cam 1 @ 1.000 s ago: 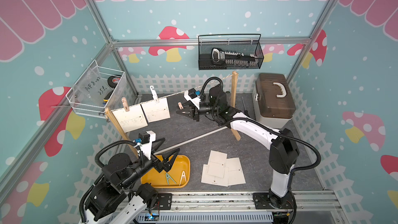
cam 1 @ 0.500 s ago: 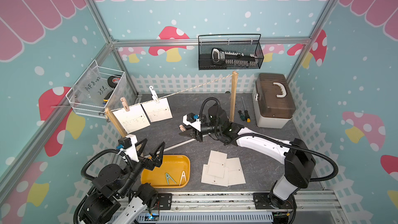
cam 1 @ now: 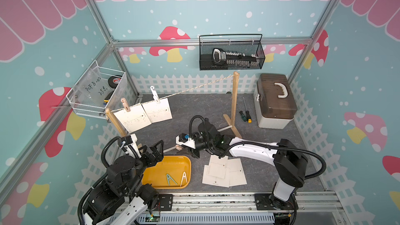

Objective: Remove the postcards from the strings
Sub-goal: Place the clamp in the storage box, then pinch the postcard on the clothesline.

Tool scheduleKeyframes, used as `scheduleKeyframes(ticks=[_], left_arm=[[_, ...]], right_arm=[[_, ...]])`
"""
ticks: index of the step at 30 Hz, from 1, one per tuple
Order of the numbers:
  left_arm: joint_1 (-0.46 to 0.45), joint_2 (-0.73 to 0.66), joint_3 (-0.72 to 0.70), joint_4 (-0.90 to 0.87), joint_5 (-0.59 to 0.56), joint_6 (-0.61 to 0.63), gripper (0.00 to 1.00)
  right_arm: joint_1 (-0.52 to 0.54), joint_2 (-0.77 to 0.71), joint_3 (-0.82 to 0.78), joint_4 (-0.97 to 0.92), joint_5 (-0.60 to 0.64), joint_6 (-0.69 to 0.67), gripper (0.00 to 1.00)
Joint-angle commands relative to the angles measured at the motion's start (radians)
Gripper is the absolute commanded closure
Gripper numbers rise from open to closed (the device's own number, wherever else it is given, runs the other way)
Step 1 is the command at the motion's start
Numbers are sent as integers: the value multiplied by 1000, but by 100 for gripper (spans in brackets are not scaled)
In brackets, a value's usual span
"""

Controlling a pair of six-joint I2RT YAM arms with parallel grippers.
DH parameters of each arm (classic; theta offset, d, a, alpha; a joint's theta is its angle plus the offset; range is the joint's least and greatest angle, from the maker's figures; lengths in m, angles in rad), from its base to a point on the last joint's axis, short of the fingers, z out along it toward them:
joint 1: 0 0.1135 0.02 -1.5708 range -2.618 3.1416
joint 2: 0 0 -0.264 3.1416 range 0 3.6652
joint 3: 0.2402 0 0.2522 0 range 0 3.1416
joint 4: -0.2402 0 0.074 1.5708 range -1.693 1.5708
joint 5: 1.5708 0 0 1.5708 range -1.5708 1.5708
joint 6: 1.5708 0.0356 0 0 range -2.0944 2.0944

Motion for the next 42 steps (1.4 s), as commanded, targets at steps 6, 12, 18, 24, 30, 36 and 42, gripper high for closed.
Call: scheduleKeyframes(ticks=[6, 12, 18, 24, 30, 36, 42], left_arm=[[6, 14, -14, 26, -10, -47, 1], [5, 66, -15, 76, 70, -21, 1], [6, 83, -16, 104, 98, -14, 1], [16, 107, -16, 131, 150, -14, 1], [81, 137, -45, 226, 307, -33, 1], [250, 113, -187, 498, 560, -184, 1], [332, 53, -357, 823, 632, -343, 1]], right_arm=[[57, 42, -28, 26, 22, -45, 73], [64, 30, -45, 23, 50, -66, 59], [63, 10, -56, 20, 85, -85, 50], [53, -77, -85, 16, 162, -119, 50], [-14, -259, -72, 15, 228, -113, 48], [-62, -329, 100, 2, 218, -60, 36], [-63, -205, 452, -157, 148, 38, 24]])
